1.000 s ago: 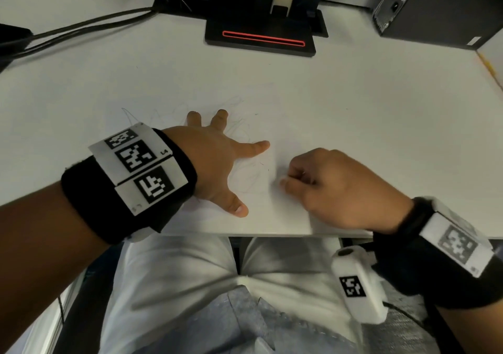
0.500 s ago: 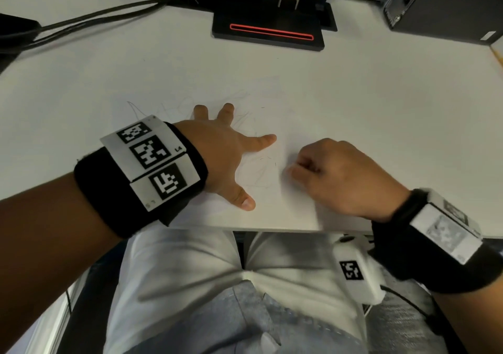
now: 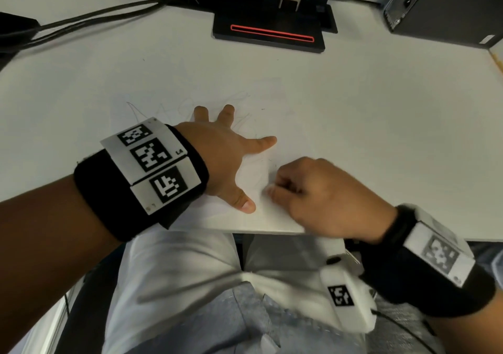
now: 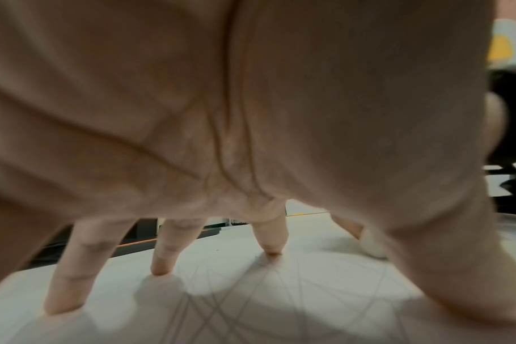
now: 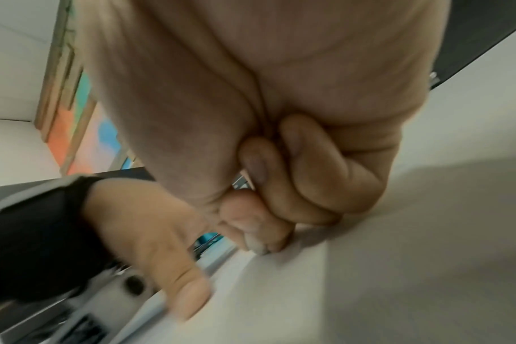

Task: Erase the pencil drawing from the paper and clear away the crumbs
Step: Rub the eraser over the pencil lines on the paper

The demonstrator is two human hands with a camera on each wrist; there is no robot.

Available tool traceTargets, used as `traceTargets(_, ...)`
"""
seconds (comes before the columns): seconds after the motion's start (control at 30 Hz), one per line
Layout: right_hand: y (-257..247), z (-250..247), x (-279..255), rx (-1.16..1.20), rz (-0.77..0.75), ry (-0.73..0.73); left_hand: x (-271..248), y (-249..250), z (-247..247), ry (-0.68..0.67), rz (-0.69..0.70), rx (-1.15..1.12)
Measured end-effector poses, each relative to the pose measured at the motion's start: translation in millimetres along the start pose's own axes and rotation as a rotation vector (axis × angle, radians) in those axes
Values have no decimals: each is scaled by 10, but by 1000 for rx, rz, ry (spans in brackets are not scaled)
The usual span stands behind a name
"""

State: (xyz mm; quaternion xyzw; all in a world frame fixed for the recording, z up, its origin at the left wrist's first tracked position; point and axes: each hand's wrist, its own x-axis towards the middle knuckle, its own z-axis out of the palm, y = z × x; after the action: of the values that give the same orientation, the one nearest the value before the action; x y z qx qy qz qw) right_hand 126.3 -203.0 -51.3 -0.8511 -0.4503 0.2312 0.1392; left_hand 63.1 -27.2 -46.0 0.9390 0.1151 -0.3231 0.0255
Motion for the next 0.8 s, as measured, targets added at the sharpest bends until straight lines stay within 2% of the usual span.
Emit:
traceTargets(0.07,85,-95,53,-2,70,44,-3,-3,-5,-3,-1,-3)
traceTargets(0.13,63,-59,58,-14,48,85,0,-2,-2,-5,-2,-6)
traceTargets(0.27,-148,145,-2,42,-38,-1,-4,-6,5,-3,2,-1)
traceTargets(0.37,3,-37,80,-6,62,45,-4,-6,7,-4,-6,-4)
traceTargets(0.43,44,-69,95,-29,71,88,-9,-7,7,-4,-6,-4)
traceTargets(0.53,-107,90,36,2,-13,27,-12,-4,7,-5,2,1)
traceTargets(0.6,-106,73,49,24,-1,-15,-15,-8,7,-2,5,-1)
traceTargets(0.7,50,-92,145,-7,82,73,-27,-8,10,-1,4,-6)
traceTargets(0.8,-15,-11,113,-37,7,80,-34,-2,0,6,5,4)
